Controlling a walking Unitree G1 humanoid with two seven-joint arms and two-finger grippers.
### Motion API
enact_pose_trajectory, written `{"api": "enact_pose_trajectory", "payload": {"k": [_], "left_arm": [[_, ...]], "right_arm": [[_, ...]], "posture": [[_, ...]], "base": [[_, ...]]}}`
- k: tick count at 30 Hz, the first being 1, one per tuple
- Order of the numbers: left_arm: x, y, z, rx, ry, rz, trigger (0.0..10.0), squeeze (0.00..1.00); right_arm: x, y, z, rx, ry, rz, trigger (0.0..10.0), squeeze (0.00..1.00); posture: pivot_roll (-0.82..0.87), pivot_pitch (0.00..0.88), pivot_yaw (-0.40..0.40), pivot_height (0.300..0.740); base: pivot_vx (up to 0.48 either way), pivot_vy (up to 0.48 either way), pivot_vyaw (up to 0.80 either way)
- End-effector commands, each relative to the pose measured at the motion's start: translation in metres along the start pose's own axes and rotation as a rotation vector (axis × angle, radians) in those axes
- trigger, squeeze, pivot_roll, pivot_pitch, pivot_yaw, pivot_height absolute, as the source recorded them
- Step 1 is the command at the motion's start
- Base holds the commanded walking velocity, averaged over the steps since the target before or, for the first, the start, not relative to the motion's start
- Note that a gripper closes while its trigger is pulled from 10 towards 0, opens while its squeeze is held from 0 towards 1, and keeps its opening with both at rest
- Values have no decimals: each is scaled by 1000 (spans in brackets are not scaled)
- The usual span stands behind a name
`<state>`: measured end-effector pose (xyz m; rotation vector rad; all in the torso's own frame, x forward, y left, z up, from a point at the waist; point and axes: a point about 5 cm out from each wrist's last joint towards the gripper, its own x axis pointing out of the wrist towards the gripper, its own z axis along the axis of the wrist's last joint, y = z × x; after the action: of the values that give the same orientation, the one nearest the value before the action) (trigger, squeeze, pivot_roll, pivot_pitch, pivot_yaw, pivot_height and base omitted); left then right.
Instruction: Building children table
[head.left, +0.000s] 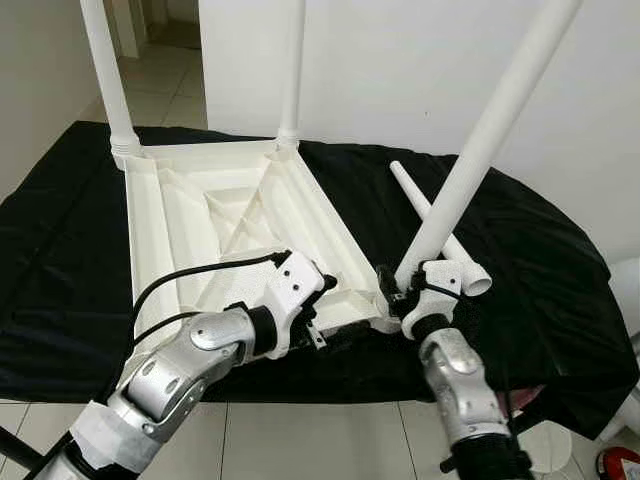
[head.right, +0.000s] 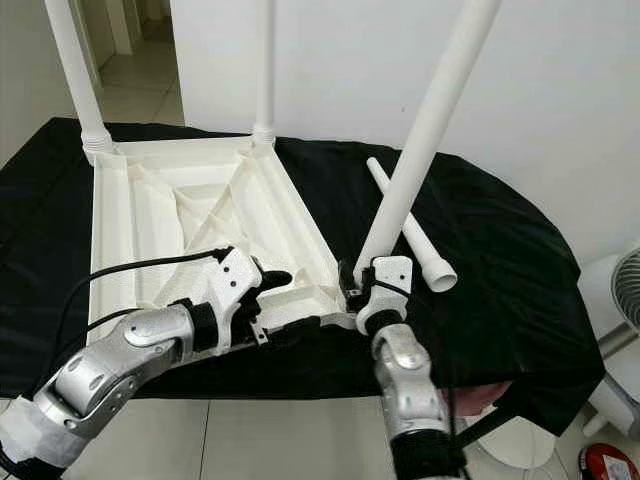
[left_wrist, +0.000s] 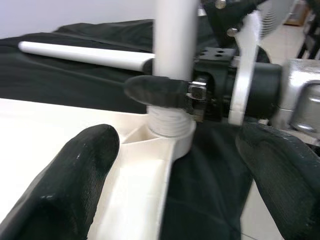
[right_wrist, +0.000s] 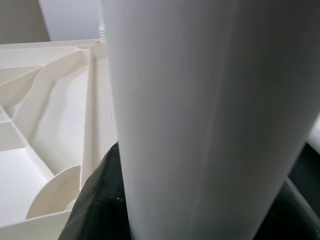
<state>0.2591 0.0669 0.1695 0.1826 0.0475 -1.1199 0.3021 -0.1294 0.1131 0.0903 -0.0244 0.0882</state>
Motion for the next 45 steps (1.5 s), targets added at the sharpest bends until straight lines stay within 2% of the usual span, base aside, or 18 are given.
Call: {"api": "enact_pose_trajectory", "payload": {"k": [1,3,9,10,11,12,14,15,23,29,30,31,34,38,40,41,43,45], "left_arm": [[1,0,1,16,-1,-53,10000,0],[0,0,1,16,-3,-48,10000,0],[-1,4,2,16,-9,-17,10000,0],[-2,5,2,17,-11,-10,10000,0],[-2,5,3,18,-13,-6,10000,0],[-2,6,3,21,-13,-2,10000,0],[-2,6,3,23,-14,1,10000,0],[-3,7,3,29,-14,10,10000,0],[-4,10,5,48,-20,46,10000,0],[-4,12,5,45,-19,51,10000,0],[-4,12,5,46,-19,52,10000,0],[-4,13,6,46,-19,54,10000,0],[-6,17,8,54,-20,66,10000,0],[-7,18,9,53,-22,70,10000,0],[-13,23,10,45,-17,76,10000,0],[-13,23,10,45,-17,76,10000,0],[-16,25,9,29,-11,76,10000,0],[-16,22,7,29,-4,67,10000,0]], "right_arm": [[-7,3,-21,3,110,-82,0,0],[-7,5,-20,2,108,-127,0,0],[-6,6,-17,14,110,-139,0,0],[-6,5,-16,5,107,-143,4745,0],[-7,4,-14,-3,107,-150,4745,0],[-7,3,-14,-6,104,-152,10000,0],[-7,3,-13,-9,105,-159,10000,0],[-7,3,-12,-2,94,-157,10000,1000],[-7,4,0,-8,14,-98,10000,1000],[-9,3,4,11,-4,-45,10000,1000],[-9,6,4,18,-2,-11,10000,694],[-10,9,4,25,0,20,10000,0],[-10,8,1,27,9,100,10000,0],[-10,6,-1,36,16,113,10000,0],[-8,-10,-7,6,43,102,10000,0],[-8,-10,-7,6,43,102,10000,0],[-7,-22,-13,-12,67,90,10000,0],[-7,-26,-17,-18,86,99,10000,0]], "posture": [[2,0,-116,740],[2,0,-116,740],[2,0,-114,740],[4,0,-116,740],[4,0,-116,740],[7,0,-117,740],[7,0,-117,740],[9,0,-118,740],[10,0,-117,740],[8,0,-114,740],[8,0,-112,740],[8,0,-112,740],[10,0,-111,740],[10,0,-111,740],[17,0,-107,740],[17,0,-107,740],[19,0,-109,740],[19,0,-109,740]], "base": [[0,0,0],[0,0,0],[0,0,0],[0,0,0],[0,0,0],[0,0,0],[0,0,0],[0,0,0],[0,0,0],[0,0,0],[0,0,0],[0,0,0],[0,0,0],[0,0,0],[0,0,0],[0,0,0],[0,0,0],[0,0,0]]}}
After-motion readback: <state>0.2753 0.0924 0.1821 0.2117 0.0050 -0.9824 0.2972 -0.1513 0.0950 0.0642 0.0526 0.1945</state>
